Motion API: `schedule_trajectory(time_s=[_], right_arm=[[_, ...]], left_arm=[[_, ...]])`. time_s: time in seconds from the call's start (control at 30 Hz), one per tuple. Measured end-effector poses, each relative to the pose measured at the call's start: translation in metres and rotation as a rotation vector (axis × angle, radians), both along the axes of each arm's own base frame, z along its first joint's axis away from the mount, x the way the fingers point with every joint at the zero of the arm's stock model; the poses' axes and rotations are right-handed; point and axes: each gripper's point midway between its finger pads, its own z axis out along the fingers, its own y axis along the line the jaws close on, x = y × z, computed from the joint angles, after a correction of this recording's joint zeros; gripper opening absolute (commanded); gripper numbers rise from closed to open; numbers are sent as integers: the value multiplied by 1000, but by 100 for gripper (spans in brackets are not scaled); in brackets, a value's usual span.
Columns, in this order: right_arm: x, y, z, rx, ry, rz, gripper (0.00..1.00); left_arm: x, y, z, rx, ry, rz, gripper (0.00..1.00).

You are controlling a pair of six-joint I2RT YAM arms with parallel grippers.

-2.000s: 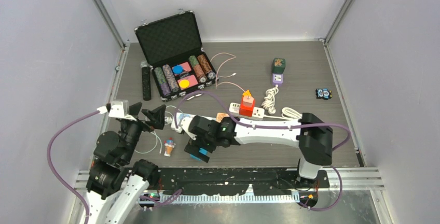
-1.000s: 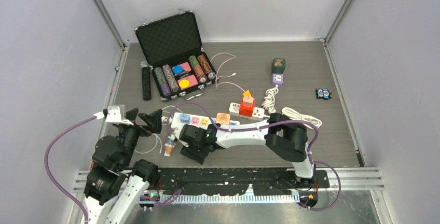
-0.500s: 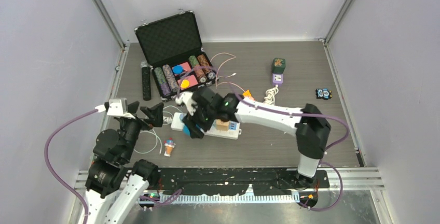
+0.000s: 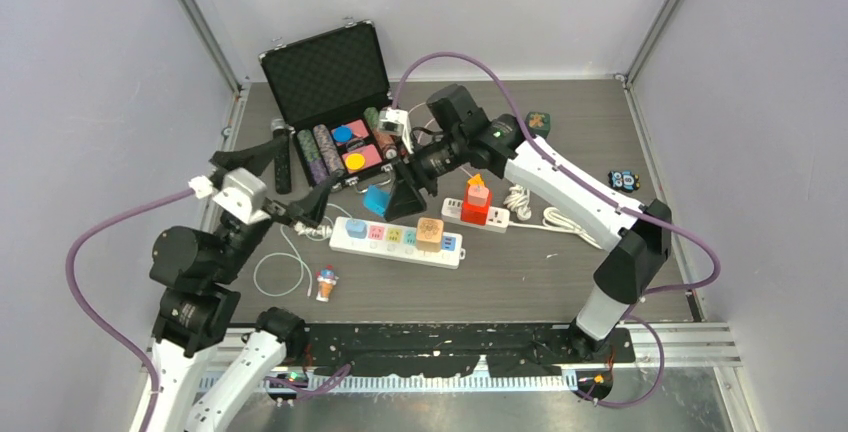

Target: Insert the plug

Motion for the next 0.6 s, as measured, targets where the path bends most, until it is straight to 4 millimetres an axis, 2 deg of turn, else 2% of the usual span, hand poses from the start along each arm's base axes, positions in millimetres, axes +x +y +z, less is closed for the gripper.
schedule_trajectory(time_s=[0.07,0.17,0.27,0.33,0.5,0.6], right_arm=[[-1,-10,2,6,33,23,59],[-13,-18,3,8,64,72,58],[-29,-29,2,-10,84,126,57],[-37,-35,-1,-27,97,154,57],[-53,-47,-1,-33,122,204,57],[-60,-51,-1,-31,137,229,57]], left_arm=[[-8,-19,4,115,-90,-108,99],[-20,-42,-4,265,-188,-249,96],[-26,-62,-15,384,-247,-376,85],[-25,-74,-28,465,-253,-460,81],[-15,-86,-55,625,-246,-555,68],[-17,-90,-71,675,-229,-609,68]])
